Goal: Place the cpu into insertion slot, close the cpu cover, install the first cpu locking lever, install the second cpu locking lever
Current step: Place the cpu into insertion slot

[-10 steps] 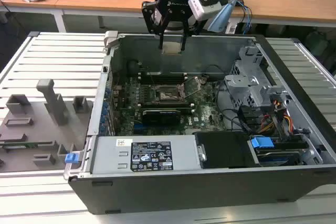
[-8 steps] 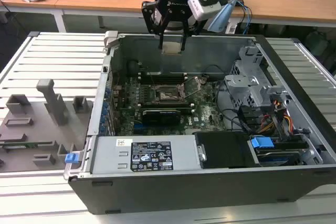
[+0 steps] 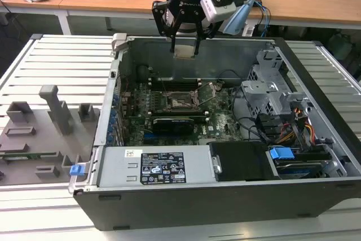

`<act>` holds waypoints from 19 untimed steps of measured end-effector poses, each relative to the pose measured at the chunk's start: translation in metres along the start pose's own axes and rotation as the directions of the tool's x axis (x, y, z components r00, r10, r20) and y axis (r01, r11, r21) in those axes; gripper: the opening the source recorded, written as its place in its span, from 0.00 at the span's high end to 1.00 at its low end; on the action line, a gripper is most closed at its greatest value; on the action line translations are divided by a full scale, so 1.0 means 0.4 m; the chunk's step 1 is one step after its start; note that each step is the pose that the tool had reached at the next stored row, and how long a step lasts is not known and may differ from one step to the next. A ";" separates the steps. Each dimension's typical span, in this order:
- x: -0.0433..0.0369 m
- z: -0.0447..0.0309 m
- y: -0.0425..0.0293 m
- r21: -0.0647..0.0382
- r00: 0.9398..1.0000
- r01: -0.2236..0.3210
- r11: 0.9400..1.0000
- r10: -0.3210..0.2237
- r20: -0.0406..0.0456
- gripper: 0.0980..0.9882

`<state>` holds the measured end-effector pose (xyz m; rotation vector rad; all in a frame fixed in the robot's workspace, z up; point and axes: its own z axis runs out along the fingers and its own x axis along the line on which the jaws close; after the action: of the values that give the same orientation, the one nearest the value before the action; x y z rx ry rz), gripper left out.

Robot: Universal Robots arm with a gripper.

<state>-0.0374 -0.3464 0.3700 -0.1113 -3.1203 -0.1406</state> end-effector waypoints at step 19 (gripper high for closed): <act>0.000 0.000 0.000 -0.002 0.998 -0.068 0.998 0.068 0.006 0.51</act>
<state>-0.0374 -0.3464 0.3700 -0.2185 -3.1177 -0.1415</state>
